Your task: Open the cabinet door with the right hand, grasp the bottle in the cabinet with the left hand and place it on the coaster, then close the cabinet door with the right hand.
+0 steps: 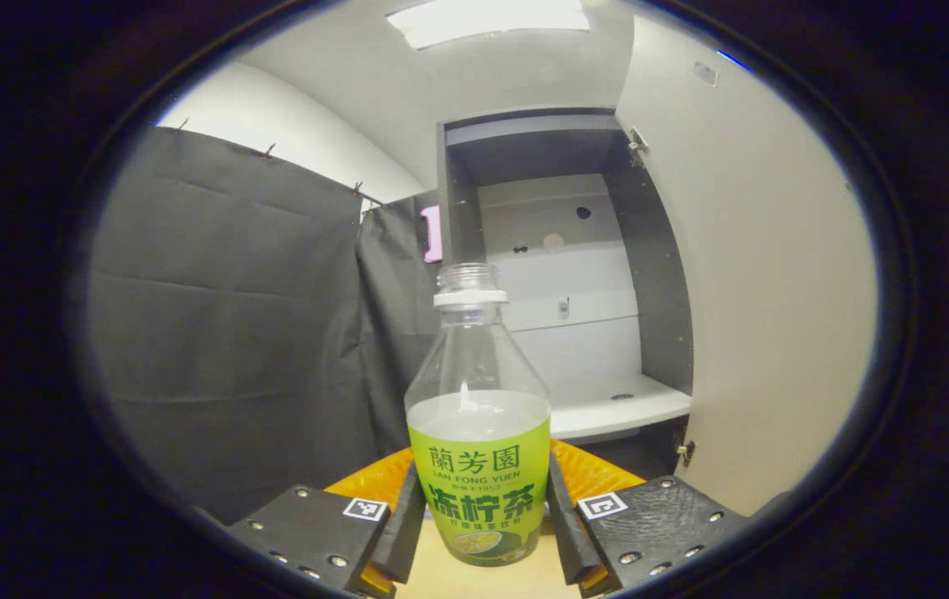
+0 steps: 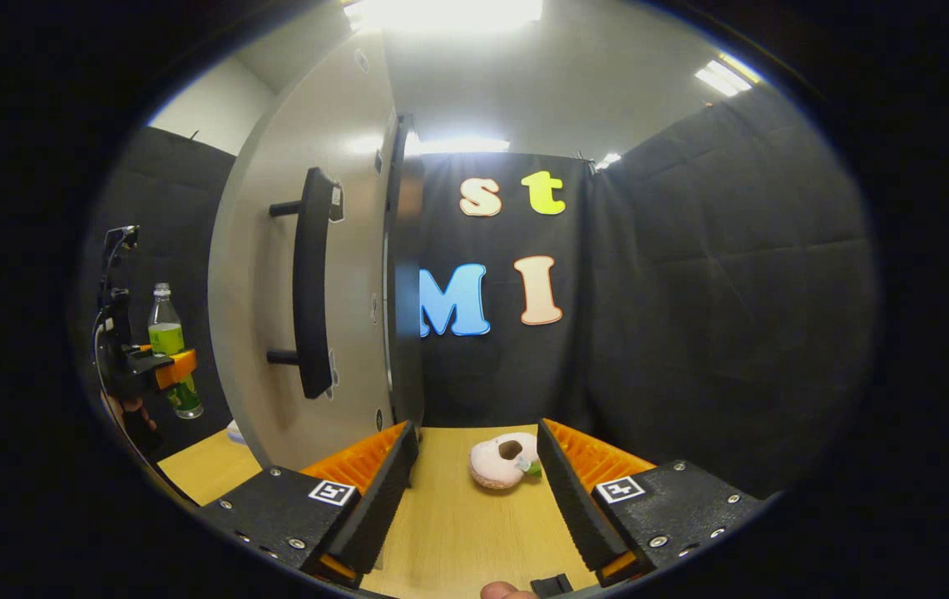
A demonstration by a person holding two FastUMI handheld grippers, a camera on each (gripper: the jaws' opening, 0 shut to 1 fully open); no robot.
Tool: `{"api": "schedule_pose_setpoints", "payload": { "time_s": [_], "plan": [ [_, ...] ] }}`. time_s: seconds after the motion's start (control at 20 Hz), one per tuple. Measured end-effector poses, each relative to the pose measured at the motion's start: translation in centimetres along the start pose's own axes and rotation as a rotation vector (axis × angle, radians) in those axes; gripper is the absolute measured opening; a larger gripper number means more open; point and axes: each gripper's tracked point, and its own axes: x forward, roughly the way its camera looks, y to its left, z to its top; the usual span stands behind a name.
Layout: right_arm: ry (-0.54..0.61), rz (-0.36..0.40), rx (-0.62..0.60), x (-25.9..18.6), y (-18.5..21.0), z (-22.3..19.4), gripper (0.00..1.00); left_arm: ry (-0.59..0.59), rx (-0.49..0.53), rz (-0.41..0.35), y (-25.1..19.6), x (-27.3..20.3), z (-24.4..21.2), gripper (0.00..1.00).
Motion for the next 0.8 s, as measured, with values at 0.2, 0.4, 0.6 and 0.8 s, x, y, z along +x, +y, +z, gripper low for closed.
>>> {"api": "schedule_pose_setpoints", "payload": {
  "time_s": [0.2, 0.4, 0.6, 0.8],
  "plan": [
    [0.014, 0.06, -0.095, 0.9, 2.0, -3.6, 0.89, 0.017, 0.004, 0.045, 1.4, -4.4, -6.3, 0.68],
    [0.02, 0.037, -0.154, 1.0, 1.5, -8.3, 0.9, -0.009, 0.031, 0.071, 1.0, -7.6, -14.4, 0.68],
    [0.11, 0.047, -0.192, 0.0, 1.8, -14.3, 0.92, 0.035, -0.009, 0.104, 0.4, -9.4, -24.6, 0.68],
    [0.171, 0.08, -0.23, -0.6, 1.7, -17.3, 0.94, 0.05, -0.013, 0.119, 0.2, -9.4, -29.8, 0.68]
  ]
}}
